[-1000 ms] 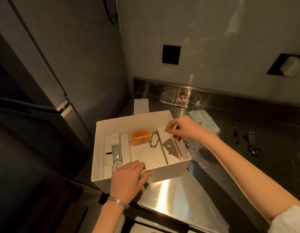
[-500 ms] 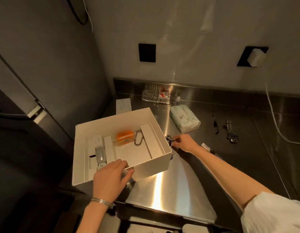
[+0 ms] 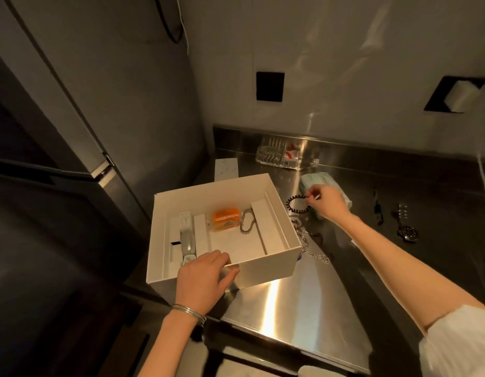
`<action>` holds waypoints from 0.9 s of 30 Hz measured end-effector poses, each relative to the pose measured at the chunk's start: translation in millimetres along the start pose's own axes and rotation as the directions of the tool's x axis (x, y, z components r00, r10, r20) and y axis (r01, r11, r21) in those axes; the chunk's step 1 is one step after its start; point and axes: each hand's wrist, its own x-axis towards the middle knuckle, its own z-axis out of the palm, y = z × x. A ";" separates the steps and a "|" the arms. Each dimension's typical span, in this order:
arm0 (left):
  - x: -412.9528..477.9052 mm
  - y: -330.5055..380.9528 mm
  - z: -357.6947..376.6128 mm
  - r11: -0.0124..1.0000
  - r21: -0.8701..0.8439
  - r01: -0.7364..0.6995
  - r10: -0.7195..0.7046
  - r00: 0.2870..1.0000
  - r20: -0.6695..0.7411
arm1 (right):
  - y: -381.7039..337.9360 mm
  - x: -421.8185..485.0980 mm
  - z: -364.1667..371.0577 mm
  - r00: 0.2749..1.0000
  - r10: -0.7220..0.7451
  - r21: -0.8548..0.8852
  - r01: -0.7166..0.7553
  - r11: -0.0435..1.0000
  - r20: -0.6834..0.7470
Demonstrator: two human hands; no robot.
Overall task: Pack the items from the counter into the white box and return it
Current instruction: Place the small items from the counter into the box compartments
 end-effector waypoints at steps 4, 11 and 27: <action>-0.2 0.9 -0.4 1.000 0.019 -0.013 0.014 0.999 -0.030 | -49.6 12.9 -39.5 0.971 -0.237 0.056 0.239 0.969 -0.044; -1.7 3.2 -4.9 0.999 0.041 0.011 -0.010 1.000 -0.024 | -134.0 20.3 26.9 0.693 -0.583 -0.224 0.704 0.673 0.424; -1.3 1.8 0.3 0.999 0.022 0.029 -0.028 0.998 -0.058 | -97.9 51.2 116.8 0.774 -0.156 -0.436 0.497 0.750 0.614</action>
